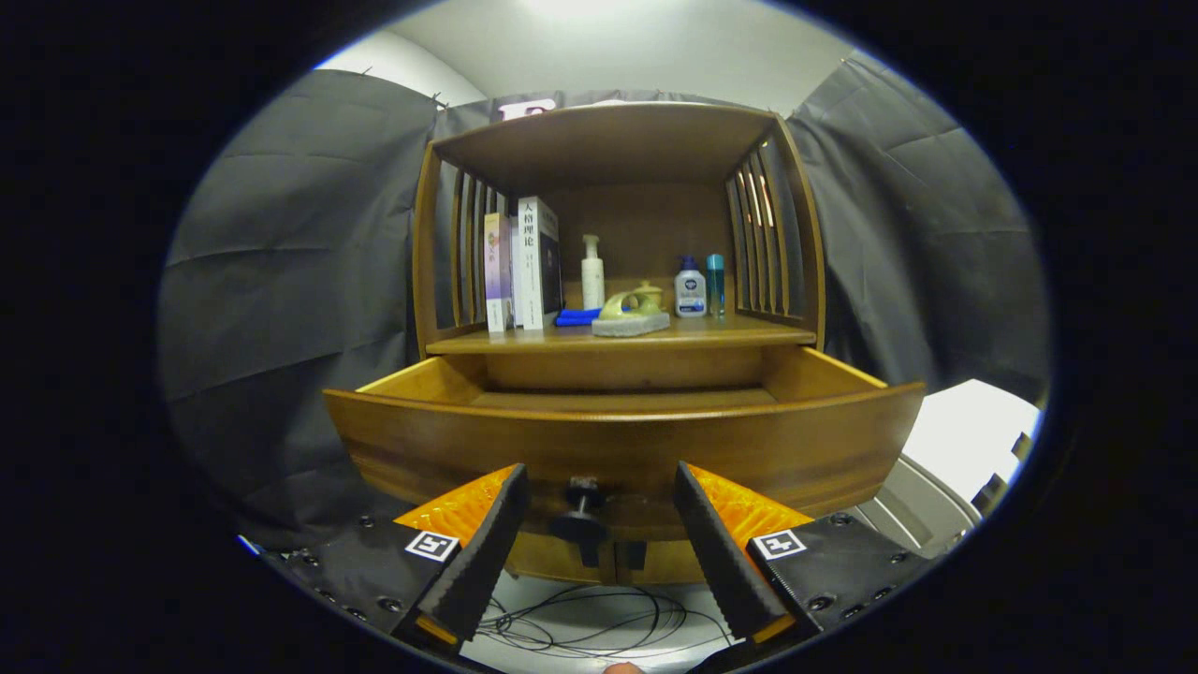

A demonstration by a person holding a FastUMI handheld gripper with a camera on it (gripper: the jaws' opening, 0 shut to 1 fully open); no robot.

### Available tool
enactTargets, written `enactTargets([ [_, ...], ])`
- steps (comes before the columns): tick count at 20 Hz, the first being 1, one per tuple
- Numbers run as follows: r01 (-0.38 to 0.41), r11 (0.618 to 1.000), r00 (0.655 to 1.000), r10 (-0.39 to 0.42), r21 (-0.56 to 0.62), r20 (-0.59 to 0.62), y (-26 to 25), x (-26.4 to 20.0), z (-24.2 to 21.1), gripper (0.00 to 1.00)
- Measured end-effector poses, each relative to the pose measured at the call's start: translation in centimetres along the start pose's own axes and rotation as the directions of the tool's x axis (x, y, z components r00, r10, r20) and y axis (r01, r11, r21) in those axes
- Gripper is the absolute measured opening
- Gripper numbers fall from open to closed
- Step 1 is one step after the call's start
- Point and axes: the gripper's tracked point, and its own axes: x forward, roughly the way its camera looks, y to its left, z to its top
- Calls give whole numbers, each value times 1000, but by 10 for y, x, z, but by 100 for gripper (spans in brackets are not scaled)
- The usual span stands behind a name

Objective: Pull open the drawer, take out the items inside it, and place them on the countertop above the cabinet.

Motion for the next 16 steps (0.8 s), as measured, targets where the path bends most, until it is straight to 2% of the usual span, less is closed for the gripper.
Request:
enactTargets([
  [7,-35,998,999,34,-47,-3,11,12,-21,98],
  [16,30,999,999,-29,19,-38,-7,40,-30,99],
])
